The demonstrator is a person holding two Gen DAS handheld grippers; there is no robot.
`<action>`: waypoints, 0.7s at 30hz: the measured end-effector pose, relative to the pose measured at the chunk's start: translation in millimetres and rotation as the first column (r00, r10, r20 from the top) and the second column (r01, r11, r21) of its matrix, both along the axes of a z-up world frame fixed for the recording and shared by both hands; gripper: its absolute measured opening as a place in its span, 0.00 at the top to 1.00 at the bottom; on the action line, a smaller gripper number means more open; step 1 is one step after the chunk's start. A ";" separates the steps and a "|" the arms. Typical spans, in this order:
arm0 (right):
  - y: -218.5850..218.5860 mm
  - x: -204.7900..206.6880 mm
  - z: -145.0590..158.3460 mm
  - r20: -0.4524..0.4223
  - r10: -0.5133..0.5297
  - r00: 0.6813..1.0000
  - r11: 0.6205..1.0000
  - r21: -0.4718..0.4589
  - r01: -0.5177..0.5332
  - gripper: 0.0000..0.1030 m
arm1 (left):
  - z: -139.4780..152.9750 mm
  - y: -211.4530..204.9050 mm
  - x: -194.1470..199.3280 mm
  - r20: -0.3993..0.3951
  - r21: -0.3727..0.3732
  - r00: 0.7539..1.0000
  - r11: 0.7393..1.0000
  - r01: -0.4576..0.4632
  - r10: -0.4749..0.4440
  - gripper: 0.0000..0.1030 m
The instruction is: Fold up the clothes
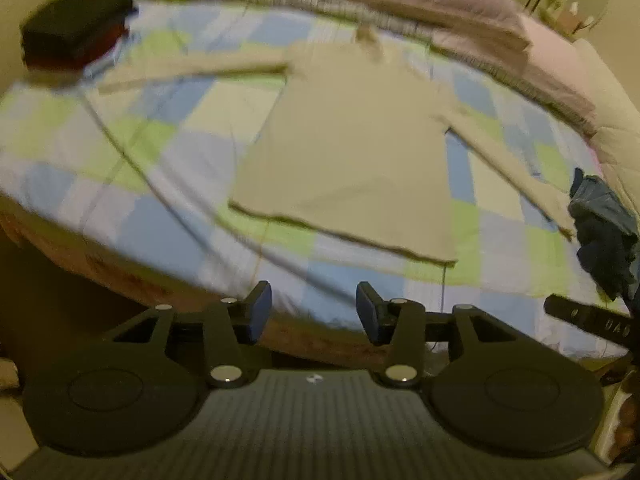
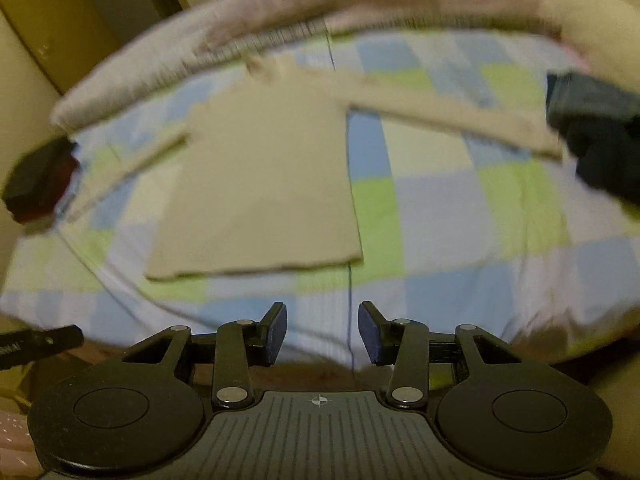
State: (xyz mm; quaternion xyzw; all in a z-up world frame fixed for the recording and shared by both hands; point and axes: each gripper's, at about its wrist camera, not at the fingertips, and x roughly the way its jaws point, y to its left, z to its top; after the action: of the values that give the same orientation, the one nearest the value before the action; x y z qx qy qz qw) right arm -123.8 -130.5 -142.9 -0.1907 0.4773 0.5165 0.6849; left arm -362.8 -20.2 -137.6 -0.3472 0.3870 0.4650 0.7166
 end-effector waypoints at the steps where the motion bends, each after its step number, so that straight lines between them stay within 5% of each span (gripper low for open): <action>1: -2.4 -2.2 9.9 0.007 0.007 1.000 1.000 0.014 -0.007 0.58 | 9.3 -5.3 0.7 -0.002 0.022 1.000 1.000 0.006 -0.006 0.57; 5: -15.7 -18.3 31.5 0.049 0.035 0.998 0.999 0.026 -0.036 0.58 | 32.7 -27.3 1.1 -0.027 0.070 1.000 0.997 0.016 -0.014 0.54; 21: -50.8 -34.5 38.5 0.092 0.086 0.992 0.996 -0.002 -0.087 0.58 | 55.3 -66.6 -1.1 -0.047 0.107 0.998 0.993 0.048 -0.043 0.49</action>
State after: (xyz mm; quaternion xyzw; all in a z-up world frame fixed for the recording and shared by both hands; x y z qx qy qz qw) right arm -158.3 -181.3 -104.4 -0.2342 0.4358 0.5368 0.6834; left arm -363.9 -86.8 -82.3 -0.2885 0.3850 0.4763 0.7360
